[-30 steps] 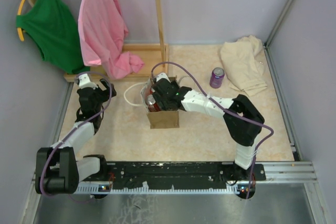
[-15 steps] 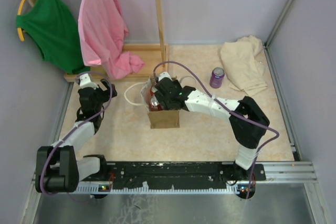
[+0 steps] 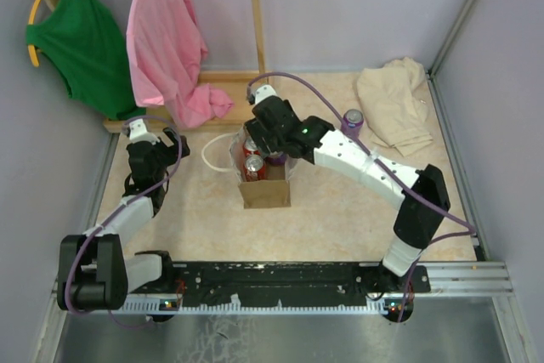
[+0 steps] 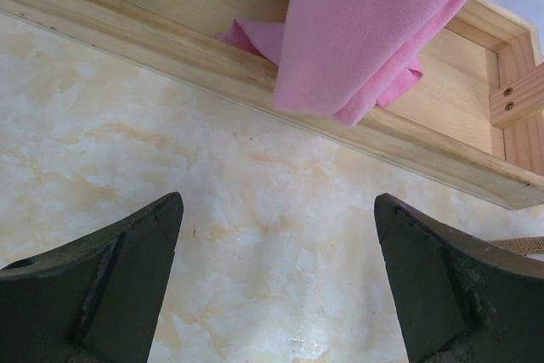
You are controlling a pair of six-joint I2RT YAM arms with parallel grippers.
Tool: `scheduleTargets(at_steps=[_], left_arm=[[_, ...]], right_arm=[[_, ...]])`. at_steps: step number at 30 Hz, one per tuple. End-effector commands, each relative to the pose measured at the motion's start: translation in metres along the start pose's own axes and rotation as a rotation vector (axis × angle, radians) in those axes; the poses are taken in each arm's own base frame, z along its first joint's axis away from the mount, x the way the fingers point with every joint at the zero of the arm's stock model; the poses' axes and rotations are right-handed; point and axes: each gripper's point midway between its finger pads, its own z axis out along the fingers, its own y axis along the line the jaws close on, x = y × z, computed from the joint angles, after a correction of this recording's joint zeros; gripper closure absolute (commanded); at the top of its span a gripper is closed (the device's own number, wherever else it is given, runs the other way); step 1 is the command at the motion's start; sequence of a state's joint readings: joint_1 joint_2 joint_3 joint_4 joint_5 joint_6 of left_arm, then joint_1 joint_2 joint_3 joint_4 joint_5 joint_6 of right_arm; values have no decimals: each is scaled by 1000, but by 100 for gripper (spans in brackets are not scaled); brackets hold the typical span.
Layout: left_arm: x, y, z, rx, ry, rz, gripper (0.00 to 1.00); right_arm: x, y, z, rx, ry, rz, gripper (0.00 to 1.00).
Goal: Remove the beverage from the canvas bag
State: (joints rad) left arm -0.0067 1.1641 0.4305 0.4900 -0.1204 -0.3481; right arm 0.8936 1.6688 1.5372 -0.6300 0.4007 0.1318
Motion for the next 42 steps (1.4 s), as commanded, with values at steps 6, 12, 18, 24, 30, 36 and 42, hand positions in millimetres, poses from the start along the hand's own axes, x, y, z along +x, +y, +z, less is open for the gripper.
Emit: scheduleTargets(at_steps=[6,12,18,24,30,36,42], left_arm=[[-13,-10,3,36,-34,-18,0],[-15,-11,4,38,-37,-18,0],[-15,-13,3,44,-39,-19,0],[-13,-15,3,60,-31,-23,0],[-11,-16,3,67,-24,-17,0],[-9,-17,5,72,-15,-17,0],[-6,-16,5,71,-7,-14,0]], right_arm=[[-102,-27,-64,36,-292,26,100],[-136,-43,-85,100,-379,2,100],[-170,-78,-116,247,-494,8,100],[-183,-141,-129,379,-514,83,100],[-157,-220,-117,495,-440,189,100],[-121,-251,-83,477,-343,251,100],[-97,-238,-33,411,-232,208,100]])
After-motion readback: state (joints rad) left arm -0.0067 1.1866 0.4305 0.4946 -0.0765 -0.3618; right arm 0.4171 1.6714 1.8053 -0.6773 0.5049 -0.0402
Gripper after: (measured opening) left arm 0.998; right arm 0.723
